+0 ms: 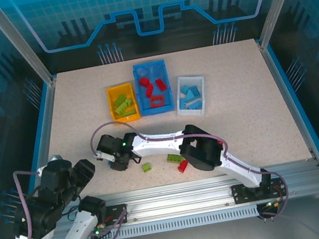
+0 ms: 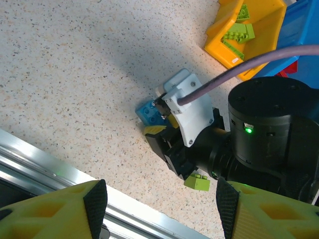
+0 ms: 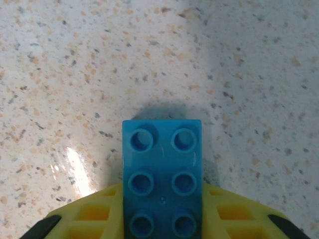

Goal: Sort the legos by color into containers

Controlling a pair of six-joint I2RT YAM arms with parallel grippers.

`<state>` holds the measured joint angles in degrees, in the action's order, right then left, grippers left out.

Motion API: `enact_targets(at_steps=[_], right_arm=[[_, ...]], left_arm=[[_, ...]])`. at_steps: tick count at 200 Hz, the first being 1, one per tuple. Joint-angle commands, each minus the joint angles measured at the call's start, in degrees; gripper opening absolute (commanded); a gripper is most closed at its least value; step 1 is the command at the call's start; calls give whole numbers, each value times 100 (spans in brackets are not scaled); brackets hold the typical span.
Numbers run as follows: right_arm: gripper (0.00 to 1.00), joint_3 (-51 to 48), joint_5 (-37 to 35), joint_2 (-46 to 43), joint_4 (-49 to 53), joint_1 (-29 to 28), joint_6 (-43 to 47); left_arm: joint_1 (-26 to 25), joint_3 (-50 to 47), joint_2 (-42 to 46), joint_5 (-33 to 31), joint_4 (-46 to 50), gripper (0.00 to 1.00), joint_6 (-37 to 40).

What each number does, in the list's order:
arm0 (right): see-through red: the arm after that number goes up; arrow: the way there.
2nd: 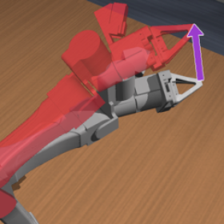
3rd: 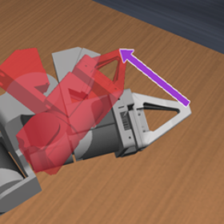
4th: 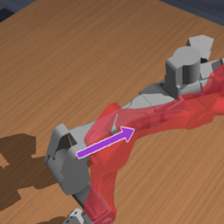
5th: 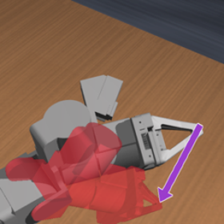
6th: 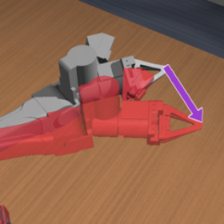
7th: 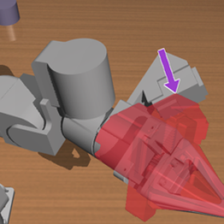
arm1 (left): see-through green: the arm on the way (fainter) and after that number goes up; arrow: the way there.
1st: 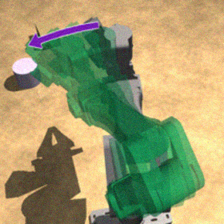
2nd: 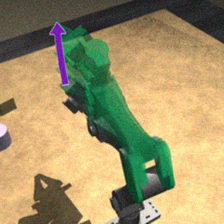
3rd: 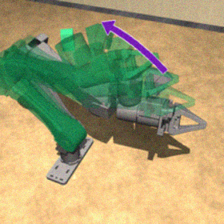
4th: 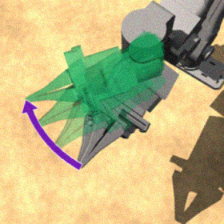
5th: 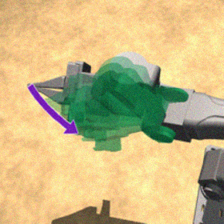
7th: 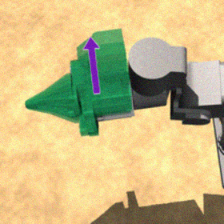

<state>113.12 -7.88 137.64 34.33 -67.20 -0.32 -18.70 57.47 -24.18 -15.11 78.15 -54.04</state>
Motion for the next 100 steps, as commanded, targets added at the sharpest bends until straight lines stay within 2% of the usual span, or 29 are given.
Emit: enact_targets(at_steps=[1, 33, 65, 77, 100], right_arm=[[29, -493, -398, -835, -223, -14, -253], [29, -1897, -632, -2419, -820, 317, -849], [30, -3374, -605, -3974, -1025, 1317, -1843], [31, -3760, -572, -4383, -944, 1861, -2287], [31, -4127, -344, -4728, -755, 2917, -2859]], left_arm=[[26, 39, 45, 232, -165, 64, 182], [24, -26, -407, 1329, -1359, 64, 781], [-139, 36, -1383, 2145, -2616, 65, 1115], [-548, 18, -1727, 1996, -3166, 65, 1129], [-1845, 106, -2443, 991, -3997, 64, 1375]])
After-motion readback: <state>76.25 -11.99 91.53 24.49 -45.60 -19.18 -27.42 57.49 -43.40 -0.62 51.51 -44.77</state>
